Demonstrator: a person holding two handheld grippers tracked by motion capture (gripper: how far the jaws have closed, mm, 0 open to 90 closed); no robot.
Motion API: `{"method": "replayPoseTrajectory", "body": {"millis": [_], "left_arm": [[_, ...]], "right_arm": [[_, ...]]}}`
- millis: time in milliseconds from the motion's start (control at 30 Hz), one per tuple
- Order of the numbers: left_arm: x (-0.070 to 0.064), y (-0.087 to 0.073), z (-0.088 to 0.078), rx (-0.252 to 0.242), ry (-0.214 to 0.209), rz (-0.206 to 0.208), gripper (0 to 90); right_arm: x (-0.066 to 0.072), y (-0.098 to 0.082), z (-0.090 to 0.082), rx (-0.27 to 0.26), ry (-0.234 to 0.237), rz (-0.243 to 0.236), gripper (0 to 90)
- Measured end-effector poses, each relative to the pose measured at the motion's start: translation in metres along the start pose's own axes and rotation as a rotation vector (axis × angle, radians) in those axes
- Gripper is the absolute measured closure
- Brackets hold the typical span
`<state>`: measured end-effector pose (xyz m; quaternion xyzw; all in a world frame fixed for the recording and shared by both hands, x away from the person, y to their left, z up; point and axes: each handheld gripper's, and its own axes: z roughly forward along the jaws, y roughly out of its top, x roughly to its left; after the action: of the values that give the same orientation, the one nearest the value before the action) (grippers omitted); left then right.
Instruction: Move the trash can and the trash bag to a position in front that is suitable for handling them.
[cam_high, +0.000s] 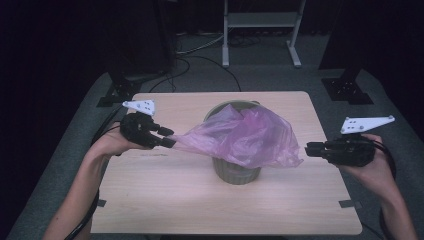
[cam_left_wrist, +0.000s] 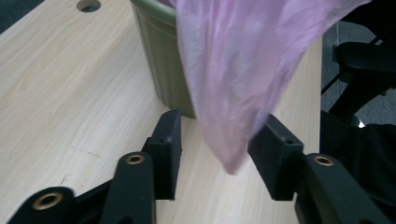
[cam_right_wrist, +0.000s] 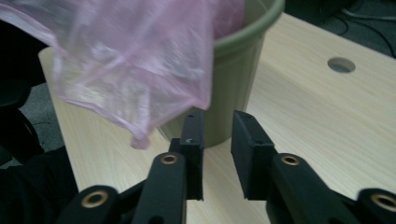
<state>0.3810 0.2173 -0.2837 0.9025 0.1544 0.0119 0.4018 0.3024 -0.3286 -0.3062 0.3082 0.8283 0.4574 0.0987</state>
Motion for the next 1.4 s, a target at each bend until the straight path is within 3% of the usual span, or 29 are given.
{"method": "replayPoseTrajectory", "body": {"millis": [300,333,367,467,667,867,967,1000,1033,1067,1200,1400], "left_arm": [[-0.008,0.002,-0.011,-0.015,0.007,0.029,46.5],[-0.010,0.006,-0.009,-0.020,0.005,0.036,45.9],[-0.010,0.006,-0.009,-0.020,0.005,0.036,45.2],[-0.014,0.016,-0.003,-0.012,-0.009,0.066,43.0],[-0.017,0.030,0.005,-0.002,-0.034,0.108,40.7],[-0.015,0.040,0.017,0.028,-0.046,0.118,38.0],[-0.014,0.042,0.021,0.041,-0.045,0.118,37.4],[-0.012,0.043,0.025,0.050,-0.052,0.111,37.3],[-0.012,0.043,0.025,0.050,-0.052,0.111,37.2],[-0.010,0.043,0.030,0.065,-0.054,0.109,37.3],[-0.008,0.044,0.036,0.079,-0.051,0.107,40.0],[-0.009,0.047,0.039,0.082,-0.059,0.128,42.9]], "right_arm": [[0.017,0.021,-0.008,-0.056,0.028,-0.084,55.8],[0.022,0.029,-0.007,-0.072,0.046,-0.111,50.3],[0.022,0.029,-0.007,-0.072,0.046,-0.111,50.3],[0.031,0.048,-0.002,-0.082,0.049,-0.174,42.3],[0.036,0.073,0.011,-0.066,0.058,-0.216,38.8],[0.033,0.092,0.030,-0.031,0.062,-0.252,37.4],[0.033,0.095,0.037,-0.011,0.054,-0.265,40.2],[0.032,0.096,0.043,0.004,0.041,-0.272,47.2],[0.032,0.096,0.043,0.004,0.041,-0.272,47.2],[0.030,0.097,0.049,0.030,0.035,-0.249,61.6],[0.026,0.095,0.058,0.069,0.024,-0.209,80.8],[0.019,0.091,0.059,0.066,0.018,-0.157,90.0]]}}
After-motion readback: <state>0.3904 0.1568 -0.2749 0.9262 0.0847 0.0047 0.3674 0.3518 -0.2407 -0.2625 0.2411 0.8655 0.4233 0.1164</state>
